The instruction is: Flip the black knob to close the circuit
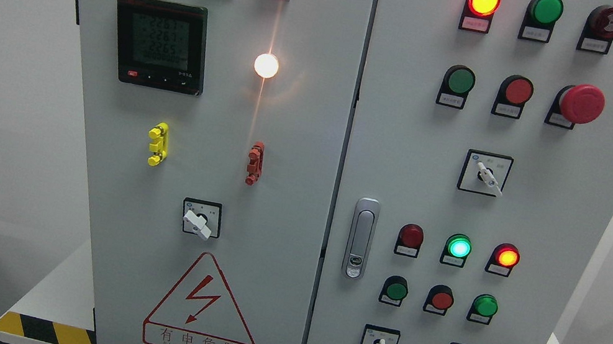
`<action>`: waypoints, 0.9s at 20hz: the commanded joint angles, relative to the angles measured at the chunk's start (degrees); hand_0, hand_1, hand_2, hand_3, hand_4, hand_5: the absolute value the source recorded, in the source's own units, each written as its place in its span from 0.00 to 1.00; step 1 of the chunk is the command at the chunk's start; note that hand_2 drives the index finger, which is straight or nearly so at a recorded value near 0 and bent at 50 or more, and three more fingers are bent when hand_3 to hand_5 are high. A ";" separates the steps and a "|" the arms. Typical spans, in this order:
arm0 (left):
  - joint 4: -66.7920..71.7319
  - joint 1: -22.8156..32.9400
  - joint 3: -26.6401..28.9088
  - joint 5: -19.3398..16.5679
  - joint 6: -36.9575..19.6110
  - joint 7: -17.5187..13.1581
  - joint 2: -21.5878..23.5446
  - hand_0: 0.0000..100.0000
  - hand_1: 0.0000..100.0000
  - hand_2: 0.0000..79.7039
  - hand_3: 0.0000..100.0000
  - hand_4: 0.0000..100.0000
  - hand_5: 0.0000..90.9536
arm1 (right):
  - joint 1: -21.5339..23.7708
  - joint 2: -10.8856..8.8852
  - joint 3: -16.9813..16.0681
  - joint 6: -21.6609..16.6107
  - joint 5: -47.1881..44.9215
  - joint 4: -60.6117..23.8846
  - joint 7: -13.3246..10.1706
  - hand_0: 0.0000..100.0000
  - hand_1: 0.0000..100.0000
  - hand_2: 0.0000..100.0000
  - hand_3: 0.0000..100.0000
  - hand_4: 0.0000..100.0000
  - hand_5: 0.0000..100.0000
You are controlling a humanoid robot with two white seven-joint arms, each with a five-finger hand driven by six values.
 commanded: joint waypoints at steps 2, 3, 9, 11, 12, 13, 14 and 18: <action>-1.67 1.32 0.00 0.00 0.00 -0.02 -0.02 0.12 0.56 0.00 0.00 0.00 0.00 | 2.19 0.19 4.37 -0.63 -0.31 -3.19 -0.25 0.00 0.00 0.96 1.00 0.97 0.96; -1.67 1.32 0.00 0.00 0.00 -0.02 0.07 0.12 0.56 0.00 0.00 0.00 0.00 | 2.72 0.19 4.37 -0.72 -0.31 -3.72 -0.42 0.00 0.00 0.96 1.00 0.96 0.96; -1.67 1.32 0.00 0.00 0.00 -0.02 0.07 0.12 0.56 0.00 0.00 0.00 0.00 | 6.15 0.10 6.30 -1.42 -5.30 -8.64 -2.26 0.00 0.01 0.93 1.00 0.95 0.93; -1.67 1.32 0.00 0.00 0.00 -0.02 -0.02 0.12 0.56 0.00 0.00 0.00 0.00 | 6.76 0.19 7.27 -1.60 -6.55 -10.14 -2.97 0.00 0.02 0.91 1.00 0.94 0.91; -1.67 1.32 0.00 0.00 0.00 -0.02 -0.02 0.12 0.56 0.00 0.00 0.00 0.00 | 7.29 0.19 7.62 -1.69 -6.72 -10.84 -3.15 0.00 0.03 0.88 1.00 0.91 0.88; -1.67 1.32 0.00 0.00 0.00 -0.02 -0.02 0.12 0.56 0.00 0.00 0.00 0.00 | 7.73 0.19 7.97 -1.69 -7.60 -11.46 -3.50 0.00 0.04 0.87 1.00 0.90 0.87; -1.67 1.32 0.00 0.00 0.00 -0.02 0.07 0.12 0.56 0.00 0.00 0.00 0.00 | 8.17 0.19 8.41 -1.69 -9.69 -12.16 -3.50 0.00 0.04 0.83 1.00 0.89 0.84; -1.67 1.32 0.00 0.00 0.00 -0.02 -0.02 0.12 0.56 0.00 0.00 0.00 0.00 | 10.45 0.19 10.00 -2.04 -18.31 -13.92 -4.02 0.00 0.05 0.67 0.91 0.82 0.71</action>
